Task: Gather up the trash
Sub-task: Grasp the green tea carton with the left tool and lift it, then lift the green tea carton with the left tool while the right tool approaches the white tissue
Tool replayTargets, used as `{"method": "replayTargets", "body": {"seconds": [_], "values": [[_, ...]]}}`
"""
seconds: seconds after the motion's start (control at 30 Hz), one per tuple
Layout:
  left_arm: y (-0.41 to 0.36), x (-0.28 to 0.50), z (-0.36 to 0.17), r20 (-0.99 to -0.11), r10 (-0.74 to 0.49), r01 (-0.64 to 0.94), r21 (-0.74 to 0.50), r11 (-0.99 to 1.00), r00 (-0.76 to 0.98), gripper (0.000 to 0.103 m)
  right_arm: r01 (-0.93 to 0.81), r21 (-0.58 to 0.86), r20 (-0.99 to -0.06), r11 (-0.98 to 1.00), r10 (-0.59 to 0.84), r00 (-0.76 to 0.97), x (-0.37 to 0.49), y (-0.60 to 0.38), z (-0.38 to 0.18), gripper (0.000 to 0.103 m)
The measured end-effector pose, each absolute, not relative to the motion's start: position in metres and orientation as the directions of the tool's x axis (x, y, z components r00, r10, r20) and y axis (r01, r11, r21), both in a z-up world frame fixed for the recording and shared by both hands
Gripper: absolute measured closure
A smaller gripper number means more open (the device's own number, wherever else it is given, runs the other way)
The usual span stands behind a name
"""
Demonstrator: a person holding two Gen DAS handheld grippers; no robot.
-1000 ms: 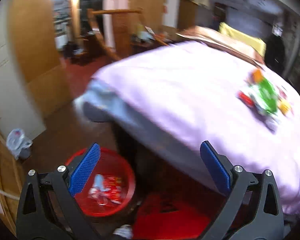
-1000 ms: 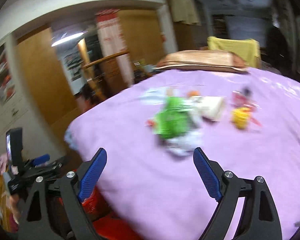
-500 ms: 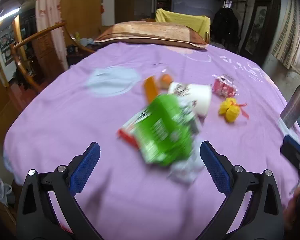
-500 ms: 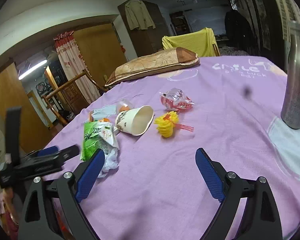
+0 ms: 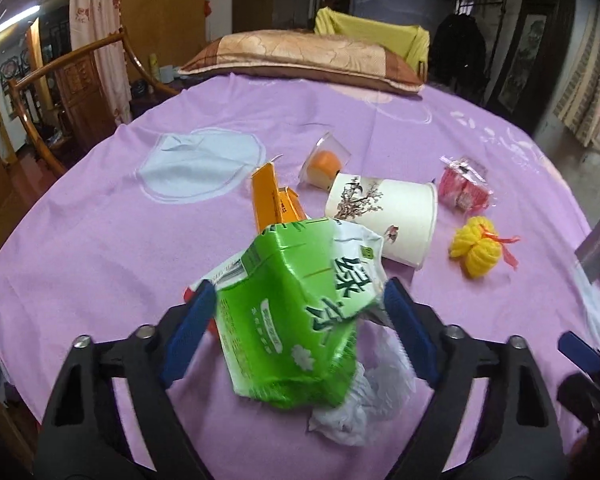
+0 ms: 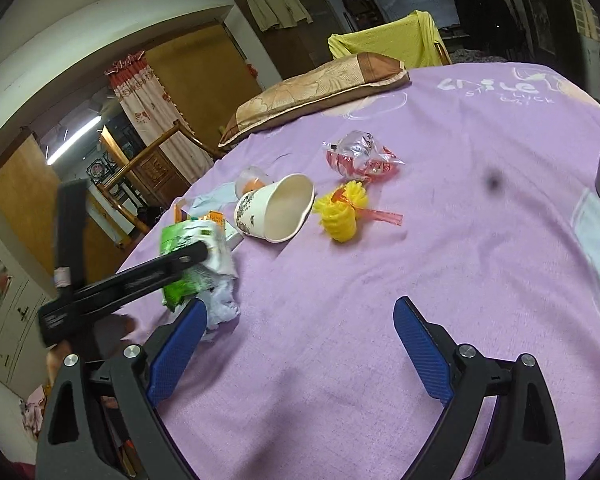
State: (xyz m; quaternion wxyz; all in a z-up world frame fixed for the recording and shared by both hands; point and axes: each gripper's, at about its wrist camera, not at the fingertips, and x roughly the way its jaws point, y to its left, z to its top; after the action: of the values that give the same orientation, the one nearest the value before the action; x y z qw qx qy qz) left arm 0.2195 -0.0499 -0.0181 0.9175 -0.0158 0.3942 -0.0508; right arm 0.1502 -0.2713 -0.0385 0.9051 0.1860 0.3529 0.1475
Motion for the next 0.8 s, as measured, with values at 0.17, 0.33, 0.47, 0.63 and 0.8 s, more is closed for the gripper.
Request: {"method": "replayTargets", "body": {"seconds": [0.17,0.33,0.47,0.63,0.8], "values": [[-0.026,0.191,-0.013,-0.704,-0.143,0.105,-0.097,0.990,0.696,0.045,-0.128,0.422,-0.584,0.897,0.377,0.719,0.147,-0.269,-0.038,0.010],[0.003,0.168,-0.024,-0.719,-0.082,0.056,-0.060,0.997,0.690,0.042,-0.124,0.413,-0.585,0.902,0.367,0.723,0.145,-0.269,-0.037,0.010],[0.020,0.153,-0.027,-0.715,-0.003,-0.003,-0.007,1.000,0.699,0.019,-0.121,0.423,-0.586,0.898,0.372,0.720,0.145,-0.271,-0.038,0.010],[0.017,0.154,-0.010,-0.692,-0.080,0.012,-0.103,0.995,0.717,0.008,-0.125,0.420,-0.586,0.899,0.374,0.719,0.145,-0.271,-0.038,0.010],[0.003,0.165,0.004,-0.663,-0.126,0.045,-0.137,0.990,0.738,0.007,-0.119,0.442,-0.588,0.889,0.387,0.710,0.146,-0.274,-0.039,0.010]]}}
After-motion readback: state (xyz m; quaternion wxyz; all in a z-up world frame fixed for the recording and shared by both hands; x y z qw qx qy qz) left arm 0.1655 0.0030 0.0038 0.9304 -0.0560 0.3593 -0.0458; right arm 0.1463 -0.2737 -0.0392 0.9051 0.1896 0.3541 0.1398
